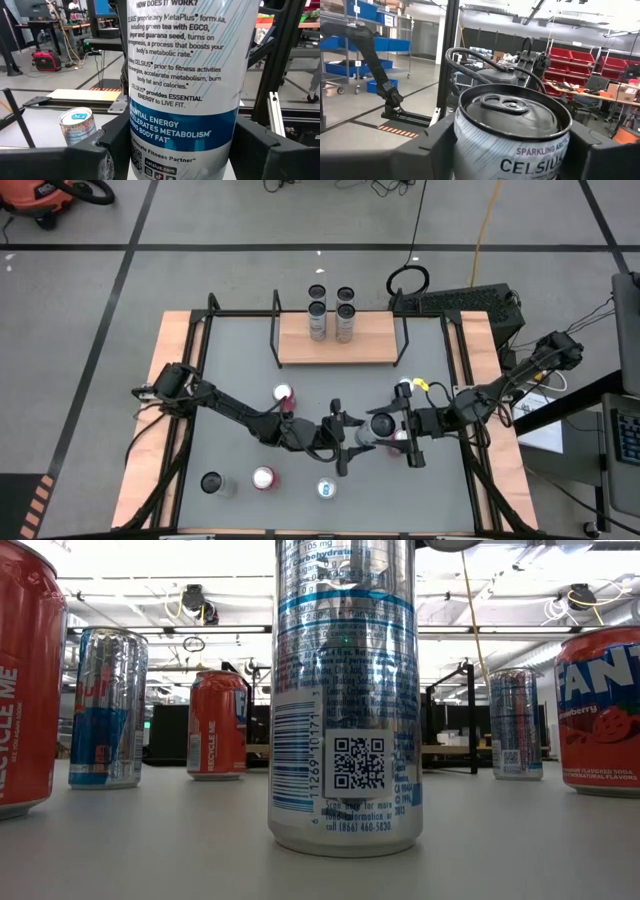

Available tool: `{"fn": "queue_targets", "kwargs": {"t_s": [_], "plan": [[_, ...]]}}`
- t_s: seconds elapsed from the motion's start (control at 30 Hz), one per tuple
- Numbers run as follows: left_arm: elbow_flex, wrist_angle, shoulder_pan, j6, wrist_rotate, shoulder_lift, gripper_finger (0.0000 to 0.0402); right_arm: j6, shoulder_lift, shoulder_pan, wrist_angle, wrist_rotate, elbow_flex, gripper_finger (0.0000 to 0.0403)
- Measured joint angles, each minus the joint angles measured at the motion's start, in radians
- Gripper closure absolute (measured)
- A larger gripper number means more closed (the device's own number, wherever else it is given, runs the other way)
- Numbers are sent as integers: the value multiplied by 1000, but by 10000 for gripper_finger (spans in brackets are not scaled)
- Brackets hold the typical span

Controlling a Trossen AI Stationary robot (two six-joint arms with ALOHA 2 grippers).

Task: Place canned beverage on shelf
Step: Put the white blue soda can aligned with the other white blue soda cans on the shelf

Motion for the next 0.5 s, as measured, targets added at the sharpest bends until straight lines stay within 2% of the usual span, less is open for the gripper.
{"fn": "queue_targets", "kwargs": {"t_s": [0.13,0.33,0.5], "plan": [[0,-2,2,-4,-5,0,157,12,0,-10,-2,-3,0,194],[0,-5,1,-3,-25,0,154,14,-1,-10,-11,-2,0,190],[0,-9,-5,-10,-50,0,105,6,-1,-11,-30,6,0,189]]}}
